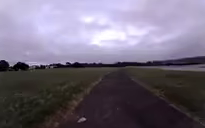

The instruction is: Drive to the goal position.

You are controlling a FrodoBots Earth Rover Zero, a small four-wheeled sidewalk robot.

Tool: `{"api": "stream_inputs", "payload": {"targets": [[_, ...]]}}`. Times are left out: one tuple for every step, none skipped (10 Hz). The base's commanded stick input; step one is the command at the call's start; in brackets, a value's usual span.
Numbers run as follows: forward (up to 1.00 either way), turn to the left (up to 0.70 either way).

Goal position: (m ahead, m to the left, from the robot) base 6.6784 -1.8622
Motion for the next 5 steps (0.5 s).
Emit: {"api": "stream_inputs", "payload": {"targets": [[0.5, -0.25], [0.5, -0.25], [0.5, 0.0], [0.5, 0.0], [0.5, 0.0]]}}
